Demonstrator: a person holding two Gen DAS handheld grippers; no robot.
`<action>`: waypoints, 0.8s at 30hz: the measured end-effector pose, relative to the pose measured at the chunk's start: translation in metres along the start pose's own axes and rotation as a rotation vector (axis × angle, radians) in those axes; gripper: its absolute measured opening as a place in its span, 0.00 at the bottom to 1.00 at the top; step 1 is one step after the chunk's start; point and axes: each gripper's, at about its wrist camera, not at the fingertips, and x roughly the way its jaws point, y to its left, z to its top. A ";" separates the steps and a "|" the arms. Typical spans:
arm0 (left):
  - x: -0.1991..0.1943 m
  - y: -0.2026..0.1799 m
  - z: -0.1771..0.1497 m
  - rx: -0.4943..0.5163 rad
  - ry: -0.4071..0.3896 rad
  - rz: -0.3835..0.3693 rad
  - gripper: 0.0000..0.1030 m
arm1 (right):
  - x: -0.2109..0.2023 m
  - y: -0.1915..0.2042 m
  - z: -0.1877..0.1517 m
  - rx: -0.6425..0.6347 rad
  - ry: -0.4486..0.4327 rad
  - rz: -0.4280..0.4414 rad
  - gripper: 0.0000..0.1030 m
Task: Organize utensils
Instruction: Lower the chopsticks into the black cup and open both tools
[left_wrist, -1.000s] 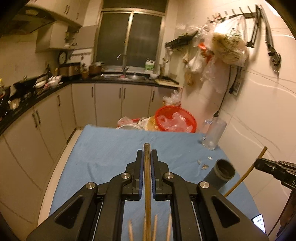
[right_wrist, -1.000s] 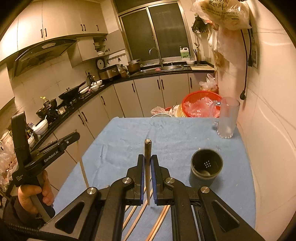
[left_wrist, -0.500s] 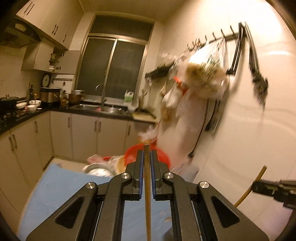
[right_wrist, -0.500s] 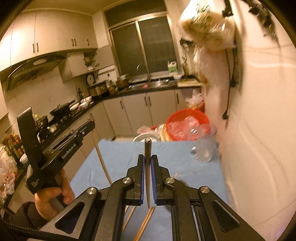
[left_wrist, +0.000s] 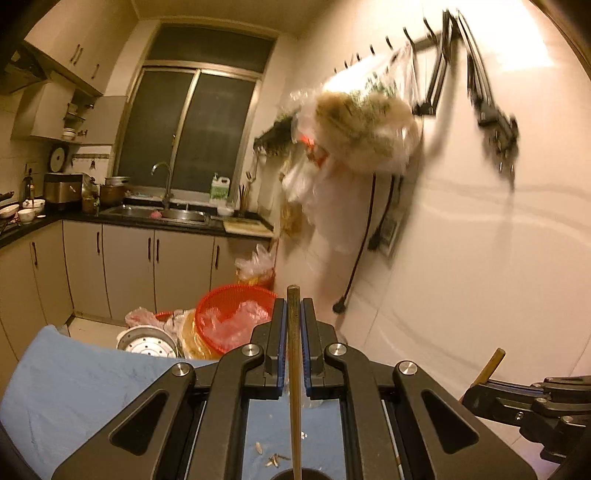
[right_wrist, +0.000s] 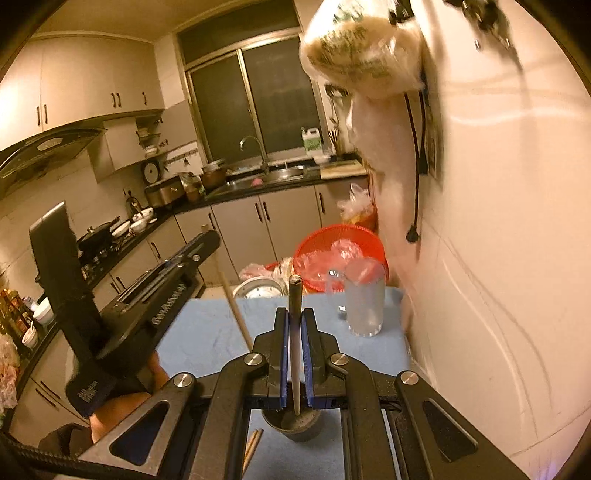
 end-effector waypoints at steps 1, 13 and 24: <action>0.003 0.000 -0.005 0.003 0.009 0.003 0.06 | 0.006 -0.003 -0.005 0.005 0.013 -0.002 0.06; 0.015 0.030 -0.063 -0.028 0.143 0.038 0.06 | 0.052 -0.018 -0.044 0.053 0.114 0.006 0.07; -0.003 0.045 -0.071 -0.033 0.166 0.064 0.51 | 0.056 -0.024 -0.054 0.089 0.119 -0.016 0.25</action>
